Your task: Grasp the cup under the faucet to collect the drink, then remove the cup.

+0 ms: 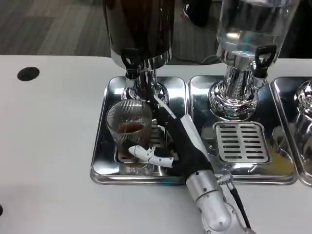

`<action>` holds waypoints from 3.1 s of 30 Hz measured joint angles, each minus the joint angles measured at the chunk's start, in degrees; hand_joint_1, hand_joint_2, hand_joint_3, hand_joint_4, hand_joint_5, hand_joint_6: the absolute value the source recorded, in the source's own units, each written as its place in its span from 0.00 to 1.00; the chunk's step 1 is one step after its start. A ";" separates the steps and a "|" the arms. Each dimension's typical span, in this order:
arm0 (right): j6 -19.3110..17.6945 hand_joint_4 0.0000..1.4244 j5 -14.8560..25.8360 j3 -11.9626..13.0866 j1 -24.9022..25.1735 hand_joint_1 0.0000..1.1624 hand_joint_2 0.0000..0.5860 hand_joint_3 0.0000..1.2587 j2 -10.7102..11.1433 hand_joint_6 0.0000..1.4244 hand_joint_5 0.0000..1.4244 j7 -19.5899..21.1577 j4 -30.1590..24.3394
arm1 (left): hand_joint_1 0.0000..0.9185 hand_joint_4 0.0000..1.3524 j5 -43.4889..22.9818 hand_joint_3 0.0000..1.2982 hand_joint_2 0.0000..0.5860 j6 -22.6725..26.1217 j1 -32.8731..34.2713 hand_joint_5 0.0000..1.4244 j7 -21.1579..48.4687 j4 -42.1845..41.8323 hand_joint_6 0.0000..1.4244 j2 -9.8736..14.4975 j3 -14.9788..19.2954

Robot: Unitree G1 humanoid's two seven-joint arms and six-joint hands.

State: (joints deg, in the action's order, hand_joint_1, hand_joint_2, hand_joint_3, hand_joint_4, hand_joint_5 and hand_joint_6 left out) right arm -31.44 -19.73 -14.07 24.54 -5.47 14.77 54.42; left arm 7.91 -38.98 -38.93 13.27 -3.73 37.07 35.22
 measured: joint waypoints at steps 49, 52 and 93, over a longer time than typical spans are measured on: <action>-0.81 0.21 -0.02 -0.30 -0.76 0.75 0.31 0.20 -1.03 0.13 0.18 2.61 1.36 | 0.00 0.00 -0.83 0.00 0.01 0.43 0.05 0.00 0.02 1.09 0.00 -0.65 0.02; -0.81 0.21 -0.02 -0.29 -0.96 0.75 0.31 0.21 -1.03 0.13 0.18 2.61 1.14 | 0.00 0.00 -0.87 0.00 0.01 0.35 -0.14 0.00 0.02 1.02 0.00 -0.81 0.07; 2.29 0.21 -0.12 0.01 -11.30 0.74 0.33 0.22 1.99 0.13 0.18 1.35 -13.94 | 0.00 0.00 -0.83 0.00 0.01 0.09 0.21 0.00 0.86 -0.74 0.00 -2.28 -0.41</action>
State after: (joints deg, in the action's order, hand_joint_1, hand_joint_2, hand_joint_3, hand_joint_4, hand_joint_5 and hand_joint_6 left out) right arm -29.15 -19.85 -14.06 13.24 -3.48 16.12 40.49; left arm 7.08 -38.89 -38.72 14.14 -4.47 34.78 34.81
